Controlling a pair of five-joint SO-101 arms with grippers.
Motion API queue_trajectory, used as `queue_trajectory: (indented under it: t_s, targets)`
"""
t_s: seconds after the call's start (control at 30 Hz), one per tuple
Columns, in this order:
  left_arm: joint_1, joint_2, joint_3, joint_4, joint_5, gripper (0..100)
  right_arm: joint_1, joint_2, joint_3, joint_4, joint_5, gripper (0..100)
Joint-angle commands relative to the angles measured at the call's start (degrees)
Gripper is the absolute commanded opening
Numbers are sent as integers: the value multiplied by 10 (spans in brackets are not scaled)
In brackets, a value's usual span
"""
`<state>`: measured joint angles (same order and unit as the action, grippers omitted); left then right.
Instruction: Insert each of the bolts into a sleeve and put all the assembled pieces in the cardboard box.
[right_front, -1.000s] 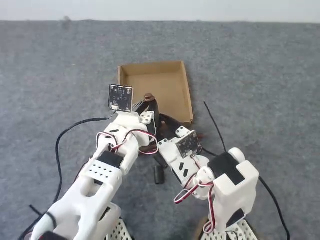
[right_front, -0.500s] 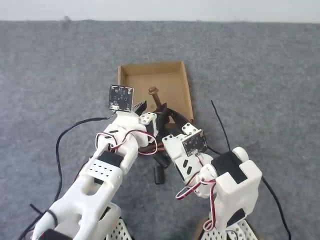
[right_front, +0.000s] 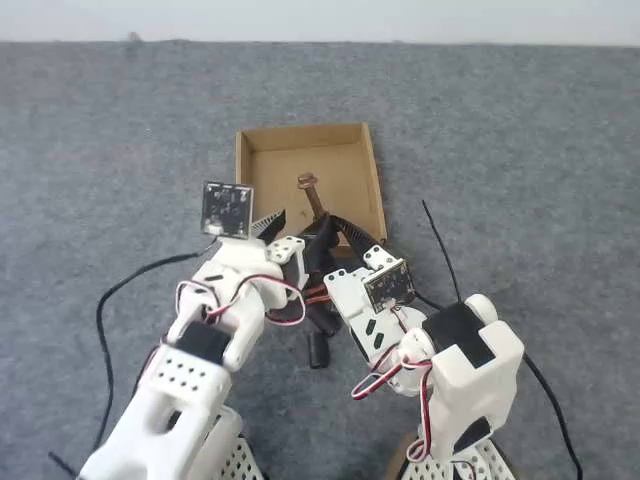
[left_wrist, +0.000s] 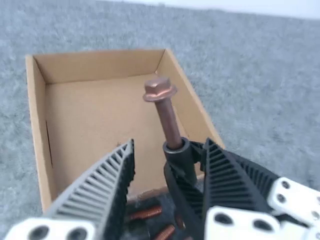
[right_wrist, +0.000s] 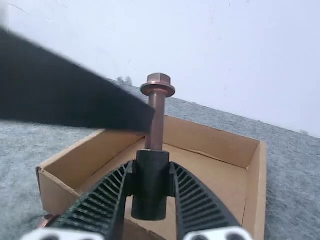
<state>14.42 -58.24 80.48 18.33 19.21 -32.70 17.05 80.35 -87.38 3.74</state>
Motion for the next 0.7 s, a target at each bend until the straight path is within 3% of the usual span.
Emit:
queue_trajectory:
  t_s: [0.0,0.27,0.67]
  targets:
    - [1,-63,0,21,-4,200,9,-38,-3,-15,0,6]
    - [-11,-105,0,44,-1,200,9,-37,-4,-15,0,6]
    - [-117,-143,-10,8,117,200,10,-39,-4,-20,0,6]
